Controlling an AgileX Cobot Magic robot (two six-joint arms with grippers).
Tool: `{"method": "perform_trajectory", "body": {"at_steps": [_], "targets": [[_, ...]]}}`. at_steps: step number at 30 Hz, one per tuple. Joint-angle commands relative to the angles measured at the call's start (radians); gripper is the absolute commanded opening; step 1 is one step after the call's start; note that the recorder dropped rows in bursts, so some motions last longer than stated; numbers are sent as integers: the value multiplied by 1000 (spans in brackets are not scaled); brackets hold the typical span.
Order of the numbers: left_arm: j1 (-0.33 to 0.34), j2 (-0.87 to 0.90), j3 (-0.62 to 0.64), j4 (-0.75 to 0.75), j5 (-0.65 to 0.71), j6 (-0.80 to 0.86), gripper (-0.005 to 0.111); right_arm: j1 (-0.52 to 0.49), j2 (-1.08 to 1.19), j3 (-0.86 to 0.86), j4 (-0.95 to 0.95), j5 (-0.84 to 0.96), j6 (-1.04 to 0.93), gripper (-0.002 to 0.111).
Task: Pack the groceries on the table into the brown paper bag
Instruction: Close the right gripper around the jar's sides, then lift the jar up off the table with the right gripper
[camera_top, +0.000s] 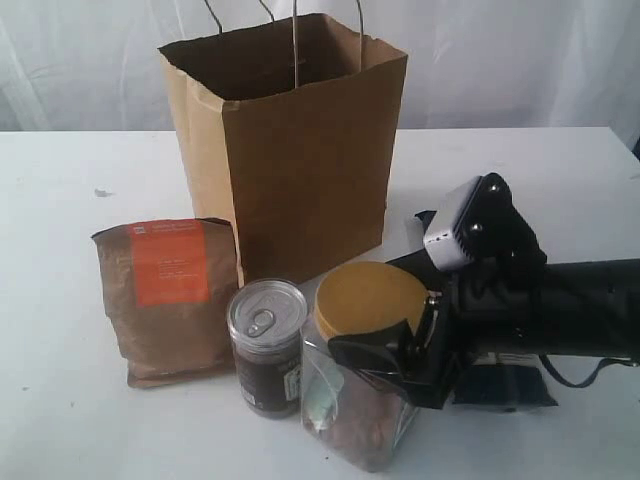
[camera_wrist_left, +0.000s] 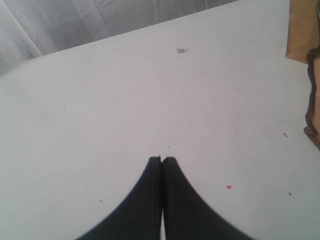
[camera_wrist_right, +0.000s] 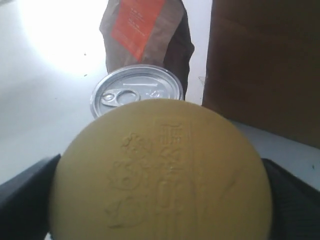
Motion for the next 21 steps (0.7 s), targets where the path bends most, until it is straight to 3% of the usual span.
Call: {"method": "perform_trajectory", "body": {"at_steps": [1, 4, 8, 15, 21], "targets": [[-5, -5, 2, 1, -4, 0, 0, 1, 2, -5, 24, -18, -25, 48], [-5, -5, 2, 1, -4, 0, 0, 1, 2, -5, 24, -18, -25, 34], [-5, -5, 2, 1, -4, 0, 0, 1, 2, -5, 24, -14, -25, 26], [-5, -5, 2, 1, -4, 0, 0, 1, -14, -39, 24, 53, -13, 24], [-5, -5, 2, 1, -4, 0, 0, 1, -115, -63, 24, 56, 135, 24]]}}
